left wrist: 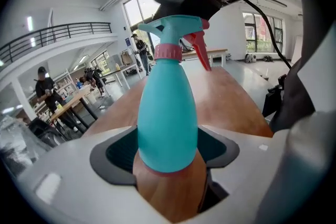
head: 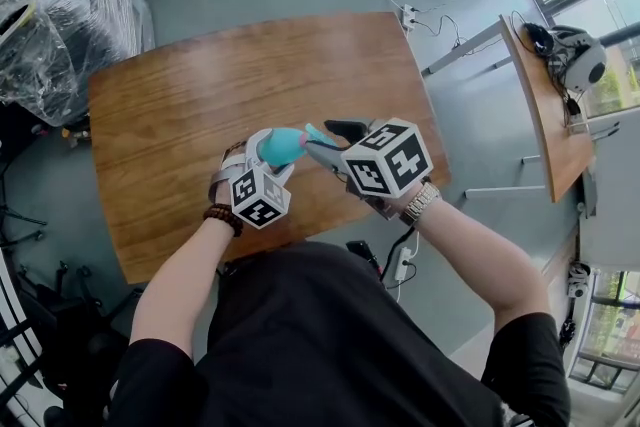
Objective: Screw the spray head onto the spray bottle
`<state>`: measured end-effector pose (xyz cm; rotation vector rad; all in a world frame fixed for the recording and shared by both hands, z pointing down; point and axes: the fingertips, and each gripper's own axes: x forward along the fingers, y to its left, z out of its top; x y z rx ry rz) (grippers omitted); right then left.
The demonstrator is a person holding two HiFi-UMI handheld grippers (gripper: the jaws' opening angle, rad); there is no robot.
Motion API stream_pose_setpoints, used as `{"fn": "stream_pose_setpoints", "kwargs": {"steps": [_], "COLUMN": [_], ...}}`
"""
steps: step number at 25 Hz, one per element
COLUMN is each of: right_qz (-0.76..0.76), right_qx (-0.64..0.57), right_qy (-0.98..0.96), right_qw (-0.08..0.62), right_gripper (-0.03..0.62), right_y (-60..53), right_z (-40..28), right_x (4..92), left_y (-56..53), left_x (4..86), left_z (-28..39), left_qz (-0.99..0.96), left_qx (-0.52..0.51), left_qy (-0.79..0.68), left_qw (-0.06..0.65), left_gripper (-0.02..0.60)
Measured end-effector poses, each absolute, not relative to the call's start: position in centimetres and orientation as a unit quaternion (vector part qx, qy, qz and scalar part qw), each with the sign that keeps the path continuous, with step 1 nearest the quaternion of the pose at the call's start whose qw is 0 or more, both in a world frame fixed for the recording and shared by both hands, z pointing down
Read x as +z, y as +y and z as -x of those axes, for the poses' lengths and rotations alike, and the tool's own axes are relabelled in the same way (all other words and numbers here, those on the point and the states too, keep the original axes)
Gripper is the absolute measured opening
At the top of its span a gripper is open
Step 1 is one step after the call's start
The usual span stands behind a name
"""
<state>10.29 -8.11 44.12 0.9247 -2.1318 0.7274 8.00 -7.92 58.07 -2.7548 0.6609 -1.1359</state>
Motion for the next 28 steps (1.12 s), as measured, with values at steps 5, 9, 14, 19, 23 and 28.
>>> {"fn": "stream_pose_setpoints", "kwargs": {"steps": [5,9,14,19,23,28], "right_qz": [-0.382,-0.399,-0.401,-0.396,-0.394,-0.393], "right_qx": [0.244,0.233,0.234,0.23,0.228,0.235], "right_qy": [-0.84,-0.84,-0.837,-0.837,-0.84,-0.842], "right_qw": [0.298,0.286,0.29,0.299,0.297,0.284], "right_gripper": [0.198,0.196,0.196,0.196,0.196,0.196], "right_y": [-8.9,-8.6,-7.7,-7.4,-7.7,-7.7], "right_z": [-11.7,-13.2,-14.5,-15.2,-15.3,-14.9], "right_x": [41.0,40.4,41.1,41.7,41.9,42.4], "left_y": [-9.8,-11.4,-13.1,-14.0,-14.2,-14.1], "left_x": [59.2,60.0,60.6,60.9,61.4,61.4], "left_z": [-7.2,-7.0,-7.3,-7.8,-7.7,-7.7], "left_qz": [0.909,0.912,0.912,0.915,0.912,0.909], "left_qx": [-0.343,-0.319,-0.29,-0.272,-0.28,-0.293], "left_qy": [0.235,0.252,0.275,0.284,0.287,0.283], "left_qw": [-0.018,-0.059,-0.089,-0.097,-0.092,-0.09], "left_gripper": [0.377,0.377,0.377,0.377,0.377,0.382]}}
